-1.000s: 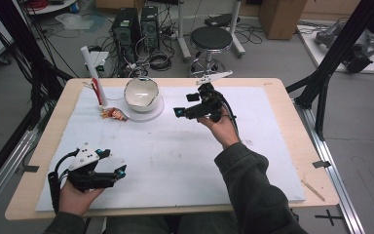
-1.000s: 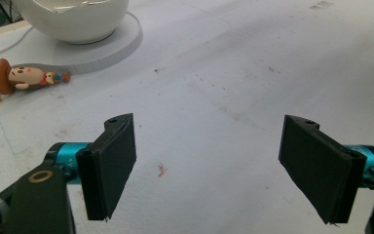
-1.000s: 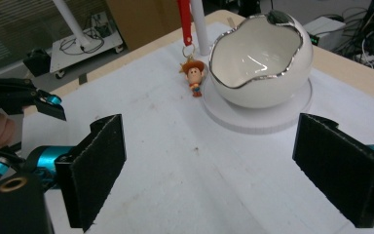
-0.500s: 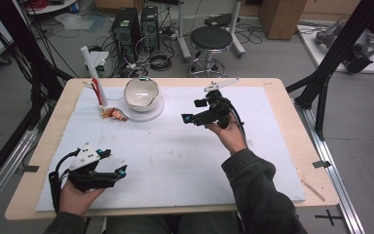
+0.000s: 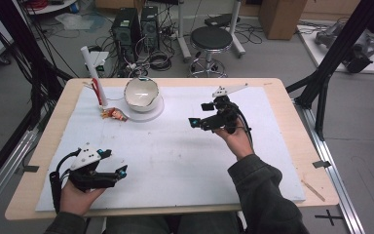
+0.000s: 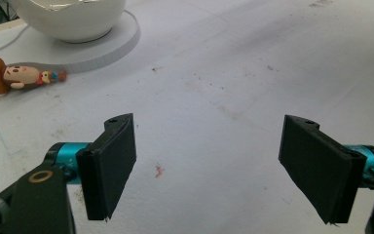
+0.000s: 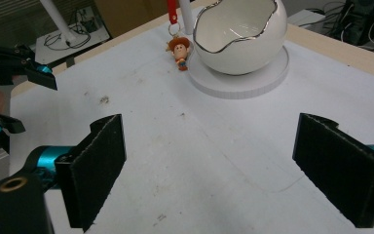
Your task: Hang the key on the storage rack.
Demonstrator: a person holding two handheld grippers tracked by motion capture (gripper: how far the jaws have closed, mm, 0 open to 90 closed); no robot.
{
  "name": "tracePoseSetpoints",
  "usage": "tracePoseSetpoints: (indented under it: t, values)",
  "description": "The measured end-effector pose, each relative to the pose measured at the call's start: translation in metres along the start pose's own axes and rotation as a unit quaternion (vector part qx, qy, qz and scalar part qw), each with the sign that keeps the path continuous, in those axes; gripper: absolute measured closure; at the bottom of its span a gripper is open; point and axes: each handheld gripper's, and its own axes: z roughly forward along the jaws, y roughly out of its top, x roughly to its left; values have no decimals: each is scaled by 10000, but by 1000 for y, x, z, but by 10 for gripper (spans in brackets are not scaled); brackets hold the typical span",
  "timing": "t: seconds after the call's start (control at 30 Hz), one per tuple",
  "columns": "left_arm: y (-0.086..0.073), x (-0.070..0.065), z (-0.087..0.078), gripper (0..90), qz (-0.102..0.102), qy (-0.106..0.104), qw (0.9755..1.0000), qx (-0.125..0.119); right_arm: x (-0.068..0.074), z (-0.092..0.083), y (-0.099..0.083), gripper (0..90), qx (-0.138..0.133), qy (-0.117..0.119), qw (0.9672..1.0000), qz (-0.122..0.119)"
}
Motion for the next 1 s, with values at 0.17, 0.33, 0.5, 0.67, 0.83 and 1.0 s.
tracePoseSetpoints:
  t: [0.17, 0.33, 0.5, 0.67, 0.83, 1.0]
  values:
    - [0, 0, 0, 217, -2, -10, 10000, 11, -2, -4, -7, 112, 8, -31, 10000, 37]
    - [0, 0, 0, 217, -16, -3, 10000, 5, -2, -8, -16, 112, 60, -57, 10000, 53]
    - [0, 0, 0, 218, -27, -15, 10000, 10, -3, -13, -23, 112, 50, -86, 9999, 67]
    - [0, 0, 1, 218, -18, -16, 10000, 15, -3, -18, -30, 112, 60, -130, 9999, 79]
    - [0, 0, 1, 217, -18, -24, 10000, 15, -4, -24, -38, 112, 70, -168, 9998, 97]
    - [1, 0, 1, 217, -14, -24, 10000, 13, -5, -30, -46, 112, 17, -221, 9997, 143]
